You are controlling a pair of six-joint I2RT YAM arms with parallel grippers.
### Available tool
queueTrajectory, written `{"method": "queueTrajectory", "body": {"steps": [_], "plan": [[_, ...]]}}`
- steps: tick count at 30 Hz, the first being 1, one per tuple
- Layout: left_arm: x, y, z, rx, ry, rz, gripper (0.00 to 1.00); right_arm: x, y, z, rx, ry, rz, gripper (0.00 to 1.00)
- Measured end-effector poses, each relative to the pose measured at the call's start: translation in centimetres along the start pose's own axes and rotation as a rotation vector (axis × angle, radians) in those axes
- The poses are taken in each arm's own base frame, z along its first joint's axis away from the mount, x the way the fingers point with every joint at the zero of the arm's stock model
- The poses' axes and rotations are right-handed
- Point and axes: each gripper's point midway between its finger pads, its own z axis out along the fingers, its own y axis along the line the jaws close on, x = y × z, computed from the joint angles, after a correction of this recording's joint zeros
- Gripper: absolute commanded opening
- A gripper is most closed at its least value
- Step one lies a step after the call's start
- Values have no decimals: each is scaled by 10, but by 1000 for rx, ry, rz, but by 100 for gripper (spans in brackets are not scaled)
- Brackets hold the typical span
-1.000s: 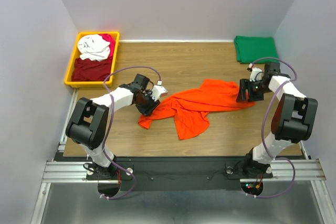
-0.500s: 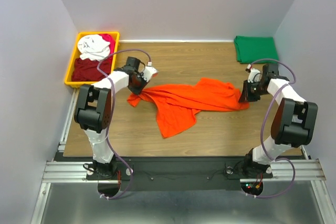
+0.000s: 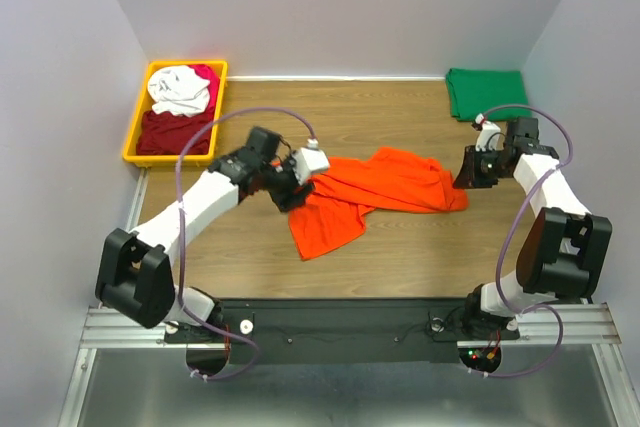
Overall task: Fold and stack the t-shirts
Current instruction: Flatten the tshirt out
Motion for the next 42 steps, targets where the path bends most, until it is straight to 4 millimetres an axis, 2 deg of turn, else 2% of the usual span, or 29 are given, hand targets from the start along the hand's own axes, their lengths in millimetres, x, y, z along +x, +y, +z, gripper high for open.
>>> {"method": "queueTrajectory", "body": {"steps": [2,3,7,11,15,17,21,22,24,31,35,42], "plan": [[3,-39,10,90,12,49,65,1,-1,0,7,4,-2,49],[9,-53,16,123,27,59,66,1,-2,0,10,7,-5,52],[53,-102,35,233,159,72,67,4,-3,4,11,24,-6,54],[73,-122,48,258,241,108,67,13,-6,16,4,69,9,53],[81,-129,61,257,281,141,66,29,-10,28,14,125,16,53],[85,-130,67,253,298,153,62,36,-15,31,37,147,23,53],[84,-124,76,202,299,182,31,40,-24,32,86,162,20,53],[82,-120,79,180,293,186,15,40,-26,31,100,162,18,53],[81,-116,81,158,288,181,1,39,-29,29,122,161,13,54],[85,-114,75,152,294,173,0,33,-39,25,170,146,9,50],[93,-113,67,170,321,139,0,24,-47,31,182,131,23,46],[100,-108,59,179,337,90,0,29,-62,40,197,146,55,46]]}}
